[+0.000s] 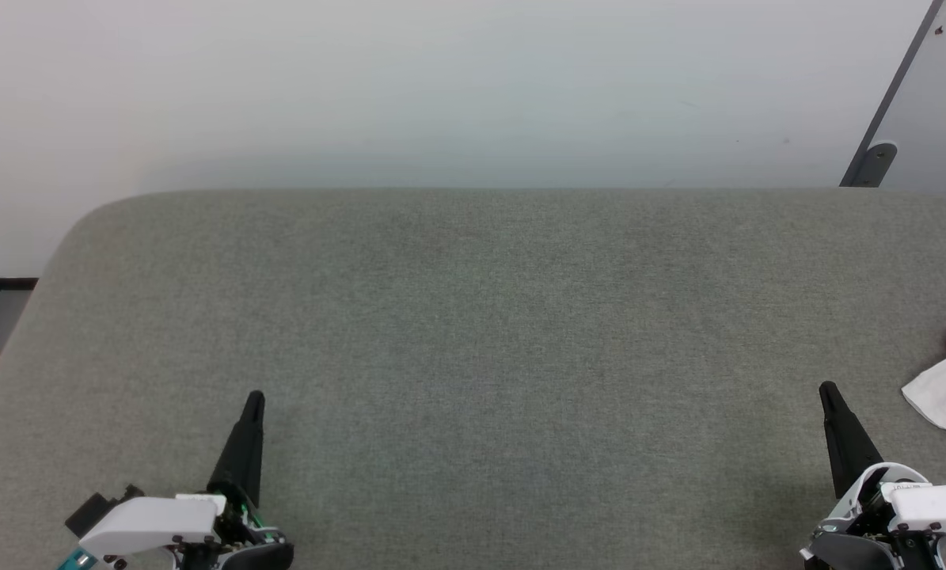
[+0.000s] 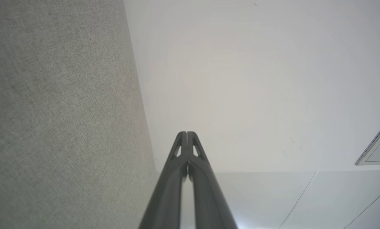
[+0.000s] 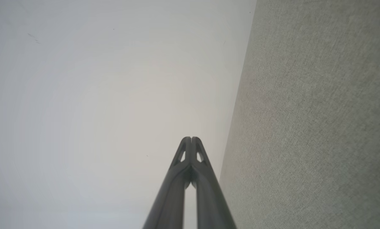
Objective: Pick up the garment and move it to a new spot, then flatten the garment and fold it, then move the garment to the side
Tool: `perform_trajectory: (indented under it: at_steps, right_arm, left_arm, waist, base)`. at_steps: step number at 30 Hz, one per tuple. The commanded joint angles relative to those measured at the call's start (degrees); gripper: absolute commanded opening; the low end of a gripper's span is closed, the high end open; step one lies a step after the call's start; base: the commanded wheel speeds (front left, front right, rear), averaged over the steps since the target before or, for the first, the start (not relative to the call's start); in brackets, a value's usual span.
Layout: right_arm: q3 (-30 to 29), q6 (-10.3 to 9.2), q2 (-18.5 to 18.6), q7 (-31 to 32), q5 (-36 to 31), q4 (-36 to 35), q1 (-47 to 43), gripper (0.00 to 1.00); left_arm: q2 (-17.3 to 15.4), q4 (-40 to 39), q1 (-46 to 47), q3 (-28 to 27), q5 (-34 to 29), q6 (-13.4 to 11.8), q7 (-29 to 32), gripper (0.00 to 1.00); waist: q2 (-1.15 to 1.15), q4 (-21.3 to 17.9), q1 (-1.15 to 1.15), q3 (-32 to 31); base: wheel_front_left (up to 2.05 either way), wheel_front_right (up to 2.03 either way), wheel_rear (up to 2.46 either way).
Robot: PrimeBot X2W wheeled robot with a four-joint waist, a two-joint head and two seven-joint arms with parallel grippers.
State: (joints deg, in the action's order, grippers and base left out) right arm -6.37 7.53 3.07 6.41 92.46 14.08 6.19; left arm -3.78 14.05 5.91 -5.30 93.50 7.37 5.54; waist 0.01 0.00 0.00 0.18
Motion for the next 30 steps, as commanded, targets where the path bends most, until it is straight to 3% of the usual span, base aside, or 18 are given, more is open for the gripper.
perform_trajectory:
  at_steps: [1, 30]
  right_arm:
    - [-0.04, -0.08, -0.2, 0.16, 0.15, 0.02, 0.14, 0.0]
    - [-0.12, -0.08, -0.27, 0.15, 0.05, 0.03, 0.16, 0.0]
  left_arm:
    - [0.12, 0.11, 0.55, -0.13, -0.19, 0.22, 0.27, 0.0]
    - [0.38, 0.13, 0.61, -0.51, -0.57, 0.22, 0.47, 0.0]
  waist:
    - [-0.01, 0.0, 0.0, 0.0]
    - [-0.01, 0.0, 0.0, 0.0]
  base:
    - [0.0, 0.0, 0.0]
    - [0.0, 0.0, 0.0]
